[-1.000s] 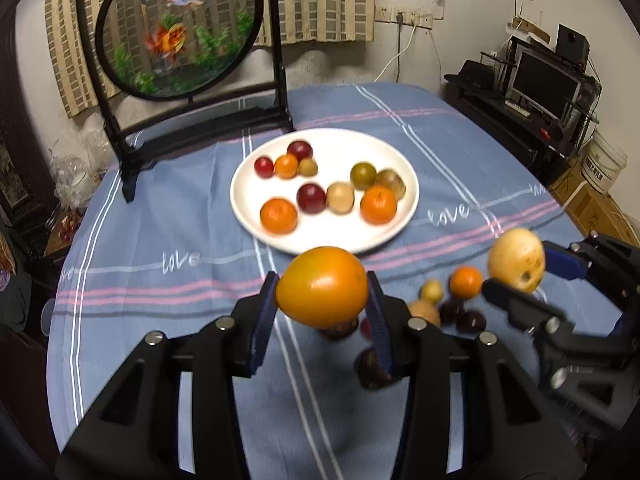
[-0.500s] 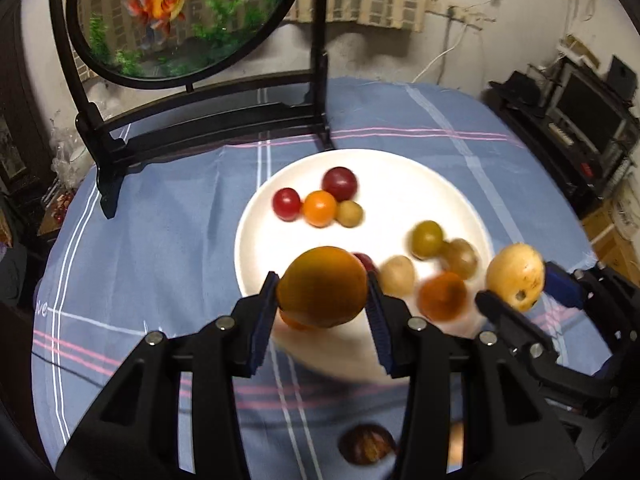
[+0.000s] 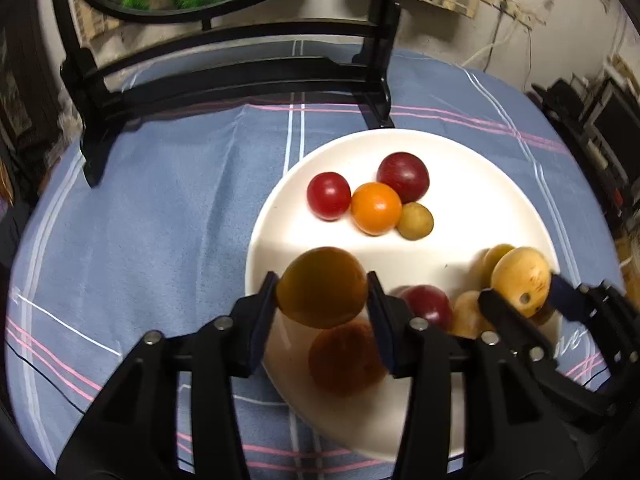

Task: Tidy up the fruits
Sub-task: 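Carry both fruits over the white plate and open both grippers, then withdraw both grippers from the plate back toward the fruit pile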

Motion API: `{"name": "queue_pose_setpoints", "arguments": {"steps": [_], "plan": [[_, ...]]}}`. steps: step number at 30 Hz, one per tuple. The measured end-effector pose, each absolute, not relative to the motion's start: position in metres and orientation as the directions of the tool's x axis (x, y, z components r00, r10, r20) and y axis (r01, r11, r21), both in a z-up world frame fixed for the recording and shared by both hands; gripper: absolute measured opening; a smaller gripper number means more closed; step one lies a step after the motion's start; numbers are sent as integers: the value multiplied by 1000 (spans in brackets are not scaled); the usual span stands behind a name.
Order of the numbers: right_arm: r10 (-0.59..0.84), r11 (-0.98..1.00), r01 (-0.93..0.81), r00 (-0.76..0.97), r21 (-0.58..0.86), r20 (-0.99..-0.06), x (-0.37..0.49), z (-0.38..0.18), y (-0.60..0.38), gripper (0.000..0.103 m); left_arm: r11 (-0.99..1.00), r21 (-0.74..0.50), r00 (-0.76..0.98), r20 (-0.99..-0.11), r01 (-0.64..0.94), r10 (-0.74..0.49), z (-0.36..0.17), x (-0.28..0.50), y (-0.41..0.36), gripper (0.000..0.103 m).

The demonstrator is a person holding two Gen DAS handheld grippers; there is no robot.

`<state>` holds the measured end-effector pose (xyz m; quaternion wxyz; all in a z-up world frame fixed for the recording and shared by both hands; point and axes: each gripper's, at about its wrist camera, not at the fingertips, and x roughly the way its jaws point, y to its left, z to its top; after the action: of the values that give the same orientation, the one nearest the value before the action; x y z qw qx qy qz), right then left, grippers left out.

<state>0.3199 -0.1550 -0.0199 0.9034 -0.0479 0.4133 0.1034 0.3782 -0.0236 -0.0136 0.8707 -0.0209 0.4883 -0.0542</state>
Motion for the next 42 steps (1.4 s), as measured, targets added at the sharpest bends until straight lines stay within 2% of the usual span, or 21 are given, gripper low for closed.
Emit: {"name": "queue_pose_setpoints", "arguments": {"steps": [1,3,4,7,9,19,23,35,40,42], "plan": [[146,975,-223,635,1,-758,320,-20,-155,41,992,-107,525,-841,70,-128,-12,376,-22,71],[135,978,-208,651,-5,-747,318,-19,-156,63,992,-103,557,-821,76,-128,-7,372,-22,80],[122,981,-193,676,-15,-726,314,-16,-157,63,992,-85,569,-814,89,-121,-4,369,-24,81],[100,980,-189,724,-56,-682,304,-7,-158,63,993,-76,577,-808,93,-116,3,362,-23,82],[119,982,-185,727,-27,-676,298,-1,-165,64,991,-89,567,-813,99,-130,5,356,-22,82],[167,984,-167,725,64,-669,230,19,-204,64,986,-14,635,-763,167,-118,35,282,-27,84],[122,990,-140,731,28,-671,198,17,-215,64,983,11,662,-741,182,-115,39,240,-31,88],[140,990,-99,713,99,-687,136,4,-228,64,977,-26,650,-744,210,-159,24,173,-37,89],[190,982,-143,699,126,-689,125,-9,-231,65,973,-6,645,-748,231,-158,-2,163,-39,90],[214,977,-151,695,151,-686,127,-15,-234,65,966,-5,607,-777,259,-167,-18,163,-40,90]]}}
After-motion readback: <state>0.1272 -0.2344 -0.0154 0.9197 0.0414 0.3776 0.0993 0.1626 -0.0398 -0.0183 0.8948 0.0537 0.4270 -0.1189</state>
